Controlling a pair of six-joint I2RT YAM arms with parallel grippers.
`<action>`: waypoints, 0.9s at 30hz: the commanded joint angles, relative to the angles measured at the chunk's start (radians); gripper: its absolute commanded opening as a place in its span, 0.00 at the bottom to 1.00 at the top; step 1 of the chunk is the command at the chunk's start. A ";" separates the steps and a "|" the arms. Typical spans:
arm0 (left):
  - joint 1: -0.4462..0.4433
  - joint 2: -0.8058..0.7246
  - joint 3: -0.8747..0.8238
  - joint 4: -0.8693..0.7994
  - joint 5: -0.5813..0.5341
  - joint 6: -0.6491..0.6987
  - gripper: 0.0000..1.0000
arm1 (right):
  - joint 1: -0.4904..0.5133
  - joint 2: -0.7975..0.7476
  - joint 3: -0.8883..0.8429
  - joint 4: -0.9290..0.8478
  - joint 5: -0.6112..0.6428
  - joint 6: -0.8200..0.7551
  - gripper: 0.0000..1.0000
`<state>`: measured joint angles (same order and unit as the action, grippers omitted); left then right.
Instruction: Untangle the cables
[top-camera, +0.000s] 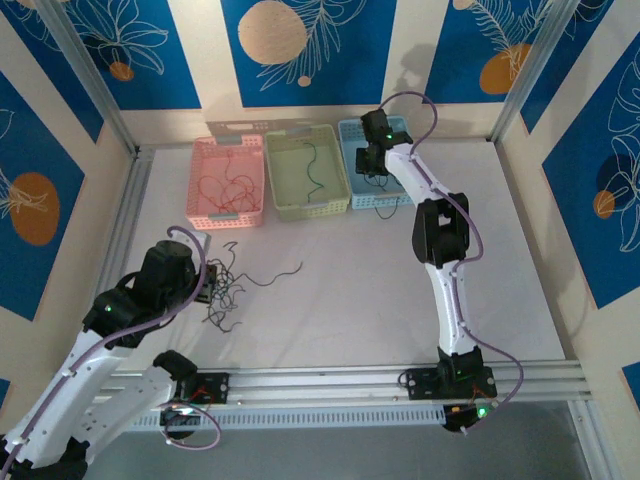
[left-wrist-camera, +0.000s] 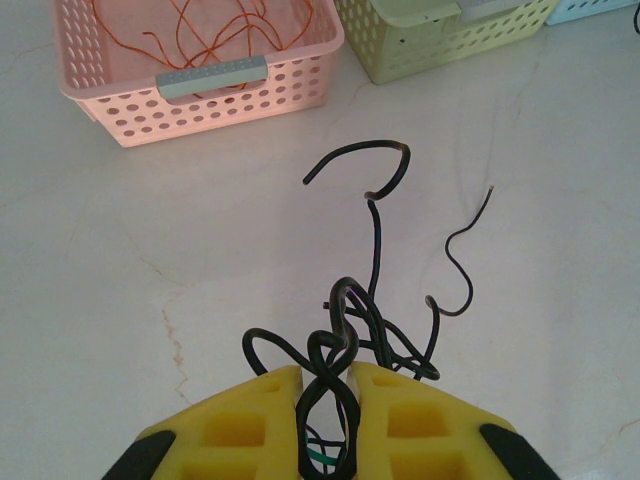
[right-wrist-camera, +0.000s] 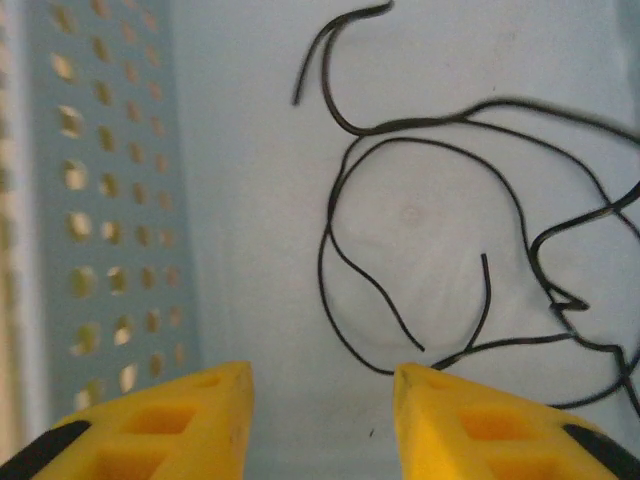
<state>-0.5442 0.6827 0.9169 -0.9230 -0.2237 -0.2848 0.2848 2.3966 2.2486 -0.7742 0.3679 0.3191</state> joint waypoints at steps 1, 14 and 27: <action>0.007 -0.003 -0.006 0.016 0.013 0.011 0.00 | 0.009 -0.122 -0.024 -0.012 -0.027 0.020 0.43; 0.007 -0.004 -0.006 0.016 0.014 0.011 0.00 | 0.035 -0.560 -0.533 0.220 -0.099 0.080 0.43; 0.007 -0.004 -0.006 0.016 0.014 0.012 0.00 | -0.106 -0.422 -0.432 -0.016 -0.103 0.112 0.39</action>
<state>-0.5442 0.6827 0.9169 -0.9230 -0.2169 -0.2848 0.1871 1.8824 1.6890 -0.6621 0.2768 0.4278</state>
